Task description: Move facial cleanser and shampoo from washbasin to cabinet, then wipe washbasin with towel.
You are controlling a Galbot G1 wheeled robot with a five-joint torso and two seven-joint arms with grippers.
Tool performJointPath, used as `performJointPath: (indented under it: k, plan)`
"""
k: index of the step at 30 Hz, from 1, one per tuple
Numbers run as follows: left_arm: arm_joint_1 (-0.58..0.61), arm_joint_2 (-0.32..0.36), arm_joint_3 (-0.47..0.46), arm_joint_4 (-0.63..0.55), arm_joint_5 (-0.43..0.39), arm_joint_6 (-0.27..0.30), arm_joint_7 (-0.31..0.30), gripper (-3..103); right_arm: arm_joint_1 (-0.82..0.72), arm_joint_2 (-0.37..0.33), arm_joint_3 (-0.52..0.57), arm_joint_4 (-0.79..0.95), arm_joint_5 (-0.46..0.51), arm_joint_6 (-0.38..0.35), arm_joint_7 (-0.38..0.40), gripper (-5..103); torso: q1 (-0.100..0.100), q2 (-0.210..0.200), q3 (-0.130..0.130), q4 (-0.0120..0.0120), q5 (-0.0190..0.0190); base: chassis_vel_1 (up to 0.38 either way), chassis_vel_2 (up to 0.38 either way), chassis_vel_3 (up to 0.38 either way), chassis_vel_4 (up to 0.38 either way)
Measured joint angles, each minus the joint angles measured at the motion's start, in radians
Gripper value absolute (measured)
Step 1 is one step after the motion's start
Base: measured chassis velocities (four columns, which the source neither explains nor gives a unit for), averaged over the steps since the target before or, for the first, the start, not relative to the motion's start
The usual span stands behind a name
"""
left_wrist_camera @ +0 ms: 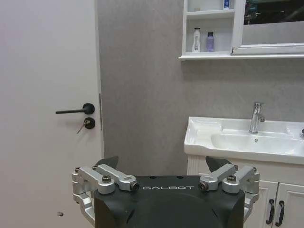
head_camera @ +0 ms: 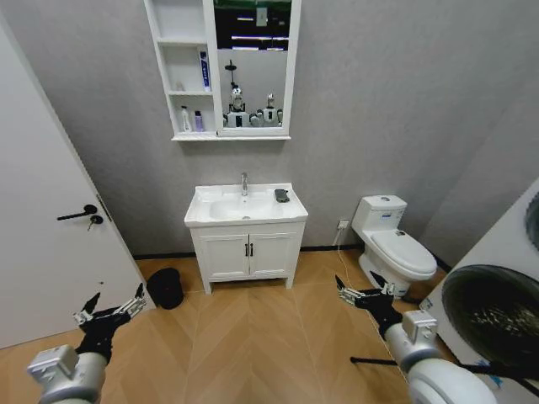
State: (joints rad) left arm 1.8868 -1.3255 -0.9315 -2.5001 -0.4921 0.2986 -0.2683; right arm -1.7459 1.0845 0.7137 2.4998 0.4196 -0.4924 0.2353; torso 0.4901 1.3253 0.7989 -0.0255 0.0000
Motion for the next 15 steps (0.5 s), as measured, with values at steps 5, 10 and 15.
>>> performJointPath:
  k: [5, 10, 15]
  plan:
    - [0.000, 0.002, 0.009, 0.000, 0.009, 0.027, -0.035, 100, -0.001, 0.000, 0.000, 0.000, 0.000, 0.000, 0.000, 100, -0.001, 0.000, 0.000, 0.0000, -0.0001, 0.000, 0.000, 0.000, 0.000]
    - [0.000, 0.002, 0.013, 0.000, 0.018, 0.039, -0.055, 100, -0.001, 0.000, 0.001, 0.000, 0.000, 0.000, 0.000, 100, -0.001, 0.000, 0.000, 0.0000, 0.0000, 0.000, 0.000, 0.000, 0.000]
    - [0.000, 0.003, 0.013, 0.000, 0.019, 0.040, -0.055, 100, -0.001, 0.000, 0.001, 0.000, 0.000, 0.000, 0.000, 100, -0.001, 0.000, 0.000, 0.0000, 0.0000, 0.000, 0.000, 0.000, 0.000]
